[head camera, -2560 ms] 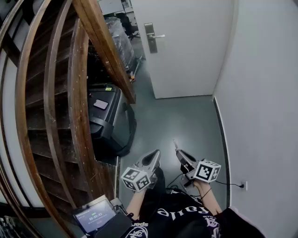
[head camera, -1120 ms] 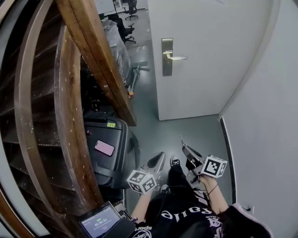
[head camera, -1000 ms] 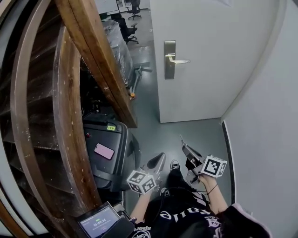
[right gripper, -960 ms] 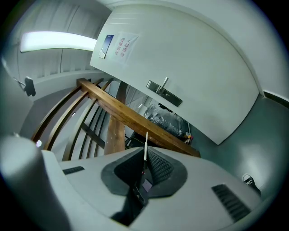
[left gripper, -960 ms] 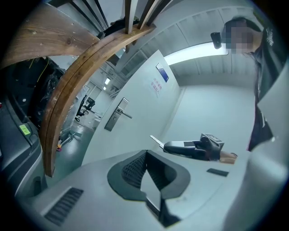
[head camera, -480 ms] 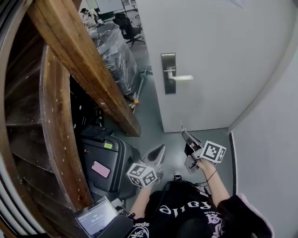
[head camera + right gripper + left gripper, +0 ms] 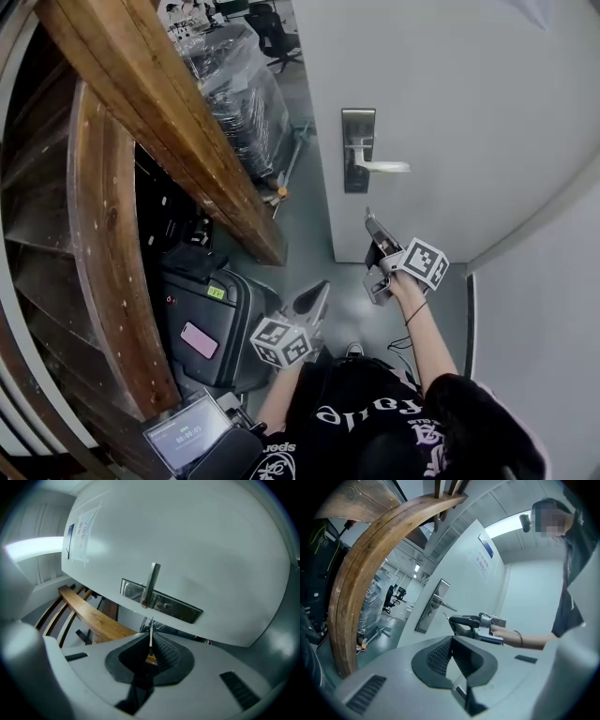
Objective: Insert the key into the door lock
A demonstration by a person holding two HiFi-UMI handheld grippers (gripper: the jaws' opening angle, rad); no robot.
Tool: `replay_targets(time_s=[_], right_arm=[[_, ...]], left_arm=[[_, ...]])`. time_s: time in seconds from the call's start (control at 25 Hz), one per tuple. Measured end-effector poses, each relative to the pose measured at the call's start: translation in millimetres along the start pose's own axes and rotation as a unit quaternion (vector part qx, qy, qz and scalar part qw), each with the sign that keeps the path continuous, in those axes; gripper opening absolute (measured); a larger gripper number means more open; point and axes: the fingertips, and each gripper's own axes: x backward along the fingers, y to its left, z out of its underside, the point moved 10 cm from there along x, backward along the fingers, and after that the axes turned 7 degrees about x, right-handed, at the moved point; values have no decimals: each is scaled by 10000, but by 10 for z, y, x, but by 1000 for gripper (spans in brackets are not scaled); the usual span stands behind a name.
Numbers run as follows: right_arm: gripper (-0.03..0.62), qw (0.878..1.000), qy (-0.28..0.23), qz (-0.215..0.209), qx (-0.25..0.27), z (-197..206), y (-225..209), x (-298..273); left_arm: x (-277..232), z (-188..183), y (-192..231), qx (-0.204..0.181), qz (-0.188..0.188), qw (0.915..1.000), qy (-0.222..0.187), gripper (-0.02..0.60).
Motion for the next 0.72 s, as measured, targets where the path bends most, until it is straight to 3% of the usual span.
replay_targets(time_s=[0.32,0.48,0.72], right_arm=[[37,9992,-159,291,-236,-114,-236,-561],[37,9973,-331,304,-573,-132,-329,-724],[37,9963,-407,339,-680,-201,-436,-883]], left_arm=[[-255,-330,434,-34,146,9998,141,5],[-348,-493,623,-50,178,9997,151,5],[-427,-573,798,-39,132,9996,241,5]])
